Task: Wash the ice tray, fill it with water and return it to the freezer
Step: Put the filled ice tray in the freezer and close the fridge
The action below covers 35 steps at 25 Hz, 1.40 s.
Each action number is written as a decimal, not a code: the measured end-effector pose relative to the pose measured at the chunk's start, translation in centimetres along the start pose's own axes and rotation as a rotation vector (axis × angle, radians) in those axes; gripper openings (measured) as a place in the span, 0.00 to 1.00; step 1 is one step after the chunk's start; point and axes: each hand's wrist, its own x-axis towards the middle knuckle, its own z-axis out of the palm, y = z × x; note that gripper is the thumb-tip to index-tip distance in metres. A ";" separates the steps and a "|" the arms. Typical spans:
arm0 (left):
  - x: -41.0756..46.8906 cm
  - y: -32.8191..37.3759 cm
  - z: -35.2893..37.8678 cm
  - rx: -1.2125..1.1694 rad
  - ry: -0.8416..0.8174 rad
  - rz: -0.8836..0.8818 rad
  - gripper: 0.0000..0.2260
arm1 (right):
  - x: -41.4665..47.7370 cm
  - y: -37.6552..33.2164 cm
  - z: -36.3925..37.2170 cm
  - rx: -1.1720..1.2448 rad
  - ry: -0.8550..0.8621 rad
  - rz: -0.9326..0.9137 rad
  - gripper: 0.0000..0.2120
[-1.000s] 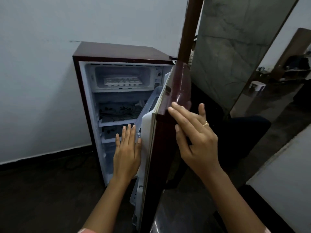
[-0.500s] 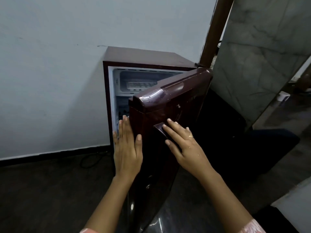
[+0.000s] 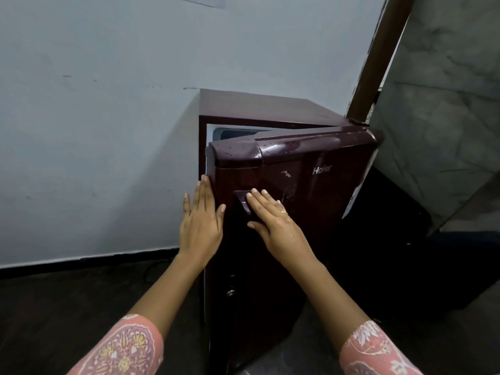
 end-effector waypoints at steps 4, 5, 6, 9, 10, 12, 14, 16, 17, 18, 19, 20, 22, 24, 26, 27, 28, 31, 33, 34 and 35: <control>3.4 -2.3 0.6 0.007 -0.026 -0.025 0.28 | 3.6 -0.3 1.9 -0.045 0.060 -0.014 0.25; 4.2 -2.8 0.8 0.002 -0.034 -0.031 0.27 | 4.4 -0.3 2.3 -0.064 0.077 -0.017 0.25; 4.9 -3.1 1.0 -0.006 -0.043 -0.040 0.27 | 5.1 -0.3 2.8 -0.082 0.092 -0.022 0.25; 6.7 -4.3 1.6 -0.018 -0.064 -0.066 0.26 | 7.2 0.0 4.3 -0.112 0.132 -0.025 0.25; 7.2 -4.7 1.8 -0.012 -0.068 -0.069 0.26 | 7.7 0.1 4.7 -0.123 0.148 -0.025 0.24; 8.6 -5.5 2.2 0.000 -0.084 -0.068 0.26 | 8.8 0.4 5.6 -0.160 0.197 -0.028 0.24; 9.7 -6.1 2.5 0.009 -0.101 -0.063 0.25 | 9.9 0.5 6.2 -0.207 0.234 -0.035 0.24; 10.5 -6.7 2.8 0.005 -0.111 -0.062 0.25 | 10.9 0.6 6.6 -0.247 0.257 -0.035 0.24; 10.9 -6.9 3.0 -0.001 -0.112 -0.060 0.25 | 11.3 0.8 6.8 -0.261 0.271 -0.035 0.24; 11.2 -7.1 3.2 -0.006 -0.112 -0.059 0.25 | 11.6 0.9 7.0 -0.268 0.280 -0.028 0.24; 11.4 -7.3 3.4 -0.008 -0.109 -0.057 0.25 | 11.9 1.0 7.2 -0.271 0.286 -0.022 0.24; 11.7 -7.5 3.6 -0.011 -0.107 -0.056 0.25 | 12.1 1.1 7.4 -0.272 0.287 -0.013 0.23; 12.2 -8.0 4.0 -0.015 -0.105 -0.055 0.25 | 12.6 1.3 7.9 -0.276 0.292 -0.005 0.23; 12.6 -8.4 4.2 -0.016 -0.106 -0.045 0.25 | 13.0 1.5 8.3 -0.284 0.300 0.001 0.23; 12.9 -8.7 4.6 -0.029 -0.097 -0.034 0.25 | 13.3 1.8 8.7 -0.286 0.318 -0.007 0.22; 12.9 -8.9 4.7 -0.033 -0.093 -0.034 0.25 | 13.4 1.9 8.9 -0.285 0.321 -0.005 0.22; 13.0 -8.9 4.8 -0.032 -0.089 -0.036 0.25 | 13.4 2.0 9.1 -0.286 0.324 0.000 0.22; 12.9 -9.2 5.0 0.035 -0.110 -0.045 0.25 | 13.5 2.3 9.2 -0.324 0.323 0.004 0.23; 13.1 -9.1 5.0 0.095 -0.140 -0.049 0.25 | 13.6 2.4 9.3 -0.341 0.294 0.031 0.24; 13.1 -8.9 4.6 0.090 -0.142 -0.053 0.25 | 13.6 1.9 8.9 -0.346 0.266 0.054 0.25; 13.1 -8.7 4.2 0.108 -0.147 -0.067 0.25 | 13.5 1.5 8.8 -0.351 0.261 0.062 0.25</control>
